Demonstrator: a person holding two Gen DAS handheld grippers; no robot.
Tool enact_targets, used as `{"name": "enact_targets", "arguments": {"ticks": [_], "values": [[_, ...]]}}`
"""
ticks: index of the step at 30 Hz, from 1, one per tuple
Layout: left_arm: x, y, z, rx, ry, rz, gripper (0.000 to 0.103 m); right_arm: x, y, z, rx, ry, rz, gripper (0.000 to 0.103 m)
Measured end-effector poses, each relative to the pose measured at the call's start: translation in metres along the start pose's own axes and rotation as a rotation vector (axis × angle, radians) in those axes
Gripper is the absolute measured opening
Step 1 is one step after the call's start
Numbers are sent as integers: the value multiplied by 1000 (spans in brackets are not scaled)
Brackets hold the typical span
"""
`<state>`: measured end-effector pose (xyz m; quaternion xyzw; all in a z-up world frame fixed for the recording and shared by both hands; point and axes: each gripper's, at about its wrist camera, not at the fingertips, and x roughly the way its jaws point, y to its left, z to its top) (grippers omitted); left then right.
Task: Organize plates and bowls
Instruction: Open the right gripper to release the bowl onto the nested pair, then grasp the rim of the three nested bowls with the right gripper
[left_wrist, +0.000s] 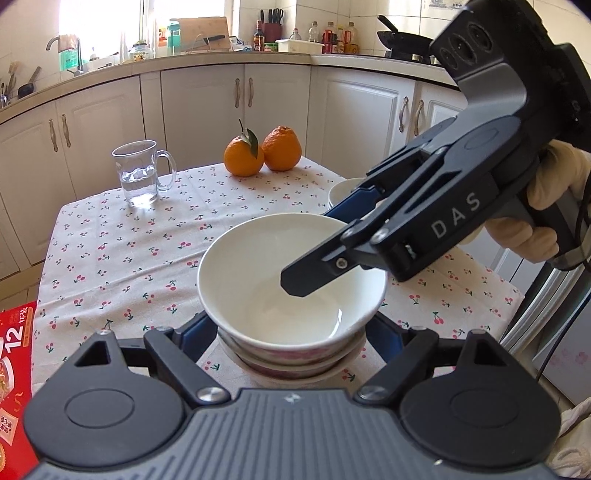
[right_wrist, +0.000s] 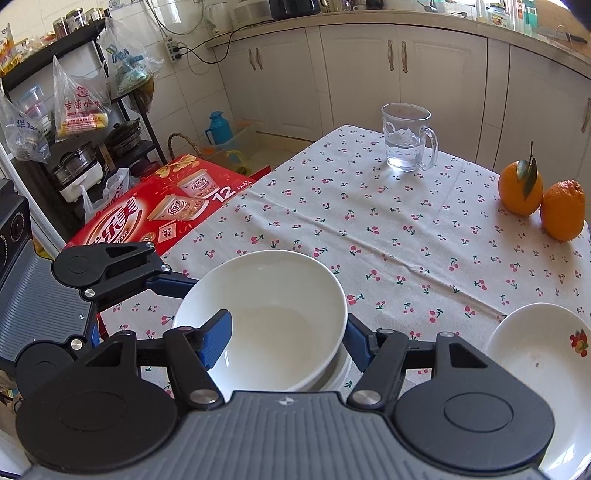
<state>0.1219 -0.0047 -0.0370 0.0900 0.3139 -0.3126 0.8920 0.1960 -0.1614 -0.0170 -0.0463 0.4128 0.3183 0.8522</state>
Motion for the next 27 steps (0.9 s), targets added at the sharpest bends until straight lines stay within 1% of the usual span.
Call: {"name": "enact_targets", "arguments": {"ticks": [3, 8, 10, 12, 14, 17, 21, 23, 25, 27], "values": [[0, 0, 0, 2, -1, 0, 88, 2, -1, 0, 1, 1, -7, 71], [1, 2, -2, 3, -2, -13, 94, 5, -1, -2, -5, 8, -25, 72], [-2, 4, -2, 1, -10, -25, 96, 4, 0, -2, -4, 4, -19, 78], [-4, 5, -2, -3, -15, -24, 99, 2, 1, -2, -9, -7, -25, 91], [-6, 6, -3, 1, -16, -22, 100, -1, 3, -2, -19, -17, -29, 93], [-8, 8, -6, 2, -8, -26, 100, -5, 6, -3, -33, -26, -40, 99], [-12, 12, -11, 9, 0, -61, 100, -12, 14, -8, -85, -41, -67, 103], [-17, 12, -14, 30, -20, -56, 100, -17, 20, -12, -123, -45, -74, 103], [-21, 13, -17, 57, -29, -65, 100, -21, 27, -18, -172, -47, -87, 103], [-22, 15, -20, 73, -25, -58, 101, -24, 33, -24, -221, -42, -102, 103]]}}
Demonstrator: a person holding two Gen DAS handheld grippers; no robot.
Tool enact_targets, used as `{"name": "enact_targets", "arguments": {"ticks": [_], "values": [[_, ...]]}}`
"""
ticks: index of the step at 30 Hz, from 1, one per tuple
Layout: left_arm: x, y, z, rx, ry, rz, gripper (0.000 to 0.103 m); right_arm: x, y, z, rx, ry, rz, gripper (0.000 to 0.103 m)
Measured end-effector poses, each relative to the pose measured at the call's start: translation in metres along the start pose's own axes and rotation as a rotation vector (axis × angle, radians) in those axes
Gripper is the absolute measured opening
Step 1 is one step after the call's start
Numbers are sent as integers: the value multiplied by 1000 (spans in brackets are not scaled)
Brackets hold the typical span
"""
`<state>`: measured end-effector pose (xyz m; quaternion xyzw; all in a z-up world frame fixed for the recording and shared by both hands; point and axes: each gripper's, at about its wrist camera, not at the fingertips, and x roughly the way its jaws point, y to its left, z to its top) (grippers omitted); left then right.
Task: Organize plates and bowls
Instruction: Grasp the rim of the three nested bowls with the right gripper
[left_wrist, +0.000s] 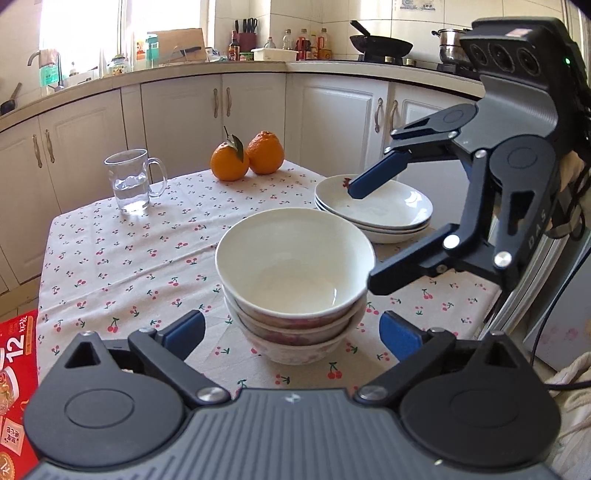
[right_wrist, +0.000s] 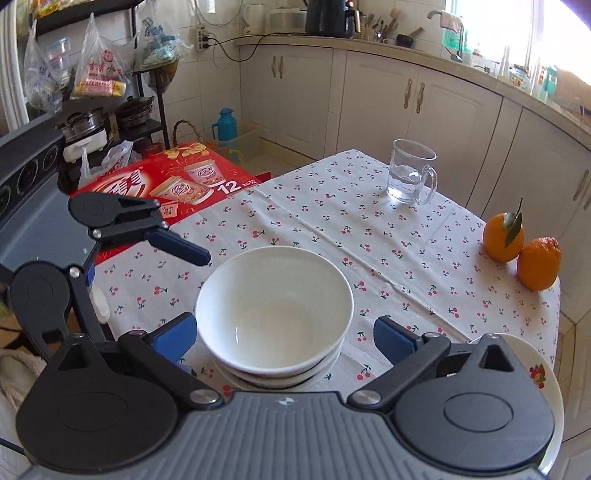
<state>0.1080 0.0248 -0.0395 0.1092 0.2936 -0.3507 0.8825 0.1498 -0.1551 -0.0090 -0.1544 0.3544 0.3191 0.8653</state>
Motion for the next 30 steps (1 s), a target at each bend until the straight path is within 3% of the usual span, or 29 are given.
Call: {"name": "enact_targets", "arguments": {"ticks": [14, 30], "values": [[33, 14, -16, 74, 154, -44, 100, 40, 2, -52, -33, 137, -40, 103], [62, 32, -5, 225, 202, -232, 99, 69, -5, -44, -132, 162, 58, 103]]}}
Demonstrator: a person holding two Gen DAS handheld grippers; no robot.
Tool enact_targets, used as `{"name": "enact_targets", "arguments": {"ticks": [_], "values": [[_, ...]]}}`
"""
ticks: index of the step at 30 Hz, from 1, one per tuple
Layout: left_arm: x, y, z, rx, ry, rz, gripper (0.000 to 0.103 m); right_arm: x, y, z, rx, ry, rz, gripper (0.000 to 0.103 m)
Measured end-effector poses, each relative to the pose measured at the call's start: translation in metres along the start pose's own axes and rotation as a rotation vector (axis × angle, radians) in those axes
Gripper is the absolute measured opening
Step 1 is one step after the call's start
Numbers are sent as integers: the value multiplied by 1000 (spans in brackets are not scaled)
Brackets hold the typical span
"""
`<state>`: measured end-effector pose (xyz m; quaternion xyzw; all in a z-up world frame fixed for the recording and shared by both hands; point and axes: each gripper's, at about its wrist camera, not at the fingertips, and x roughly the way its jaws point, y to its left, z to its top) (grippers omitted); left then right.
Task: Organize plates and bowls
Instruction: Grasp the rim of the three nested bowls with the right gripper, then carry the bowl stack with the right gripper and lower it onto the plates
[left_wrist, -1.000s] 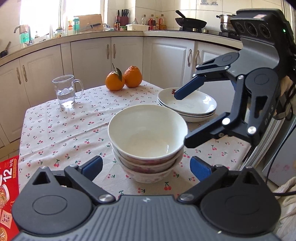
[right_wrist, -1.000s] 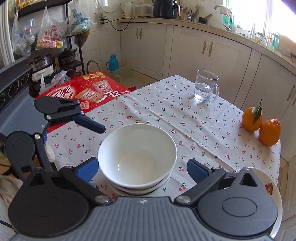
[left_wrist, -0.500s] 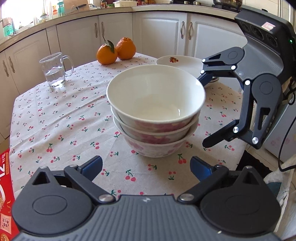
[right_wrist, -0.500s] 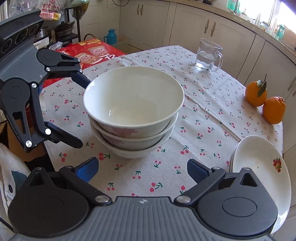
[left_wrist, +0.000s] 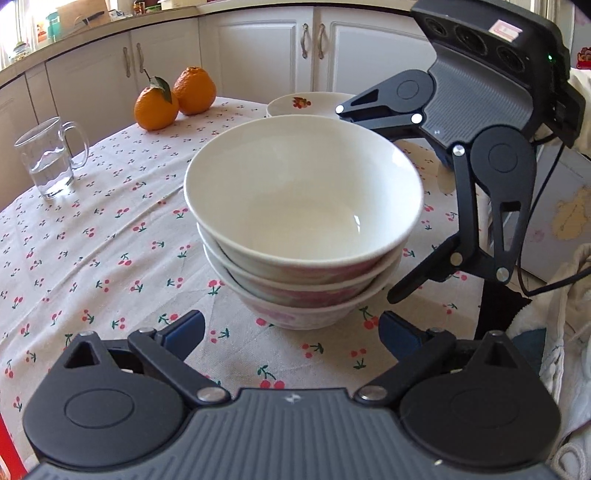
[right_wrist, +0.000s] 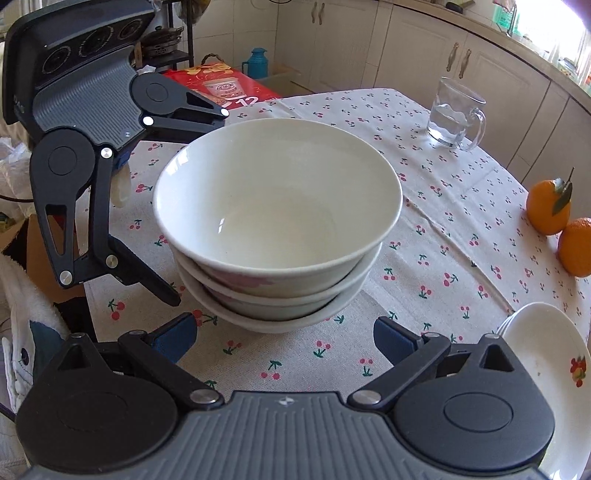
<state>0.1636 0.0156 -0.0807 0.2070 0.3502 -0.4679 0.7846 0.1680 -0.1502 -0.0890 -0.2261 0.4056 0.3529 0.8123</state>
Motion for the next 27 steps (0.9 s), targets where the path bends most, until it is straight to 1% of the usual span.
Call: {"name": "enact_targets", "arguments": {"ticks": [6, 12, 16, 23, 27], "values": [[1, 7, 7, 41, -1, -35, 98, 2, -8, 9, -28, 2, 31, 103], [5, 9, 7, 48, -7, -54, 98, 4, -10, 11, -28, 11, 58, 103], [5, 7, 9, 53, -24, -72, 97, 4, -10, 13, -33, 15, 59, 102], [6, 6, 11, 69, -29, -66, 97, 2, -11, 17, -69, 20, 70, 101], [3, 4, 11, 96, -27, -56, 93, 2, -13, 20, -99, 27, 94, 99]]}}
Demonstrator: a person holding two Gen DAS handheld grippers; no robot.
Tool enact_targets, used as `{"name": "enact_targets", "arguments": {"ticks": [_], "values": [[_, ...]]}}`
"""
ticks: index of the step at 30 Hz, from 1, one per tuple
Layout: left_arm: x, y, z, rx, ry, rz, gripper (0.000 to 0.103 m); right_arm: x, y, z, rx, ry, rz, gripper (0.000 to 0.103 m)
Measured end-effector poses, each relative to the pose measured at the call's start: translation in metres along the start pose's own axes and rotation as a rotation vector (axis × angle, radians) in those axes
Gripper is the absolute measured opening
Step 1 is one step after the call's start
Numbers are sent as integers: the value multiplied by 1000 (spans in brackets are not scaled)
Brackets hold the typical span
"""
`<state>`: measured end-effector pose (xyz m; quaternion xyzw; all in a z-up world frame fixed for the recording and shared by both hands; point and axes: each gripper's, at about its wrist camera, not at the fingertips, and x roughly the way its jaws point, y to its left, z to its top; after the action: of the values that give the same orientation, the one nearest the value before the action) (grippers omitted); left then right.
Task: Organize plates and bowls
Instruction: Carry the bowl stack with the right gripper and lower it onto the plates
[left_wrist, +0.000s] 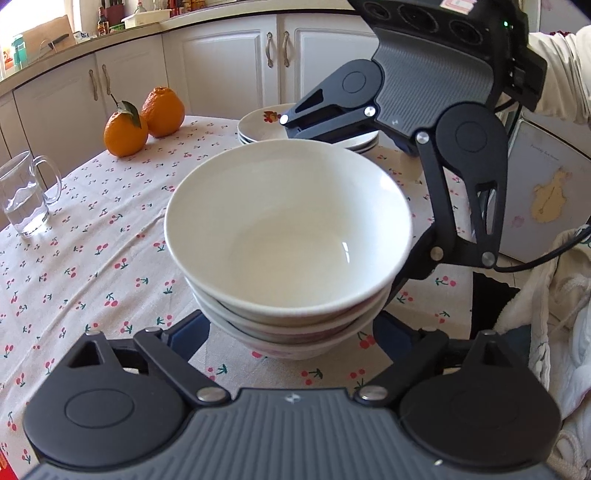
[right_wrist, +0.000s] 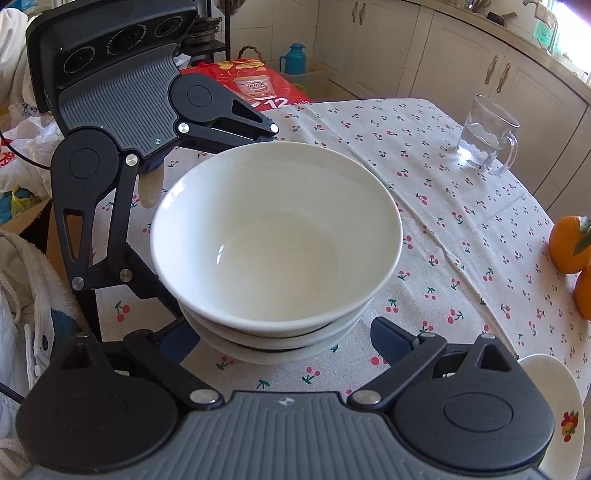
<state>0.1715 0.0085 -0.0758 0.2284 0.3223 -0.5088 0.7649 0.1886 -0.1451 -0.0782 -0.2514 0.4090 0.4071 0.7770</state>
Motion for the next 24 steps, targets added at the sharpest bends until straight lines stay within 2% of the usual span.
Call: {"name": "enact_targets", "arguments": {"ticks": [5, 14, 24], "values": [[0, 5, 1, 5, 6, -11, 91, 1, -3, 1, -32, 15, 26, 98], [1, 10, 3, 55, 12, -67, 85, -1, -7, 5, -48, 36, 100, 88], [1, 13, 2, 70, -2, -88, 84, -2, -13, 6, -33, 41, 142, 87]]}}
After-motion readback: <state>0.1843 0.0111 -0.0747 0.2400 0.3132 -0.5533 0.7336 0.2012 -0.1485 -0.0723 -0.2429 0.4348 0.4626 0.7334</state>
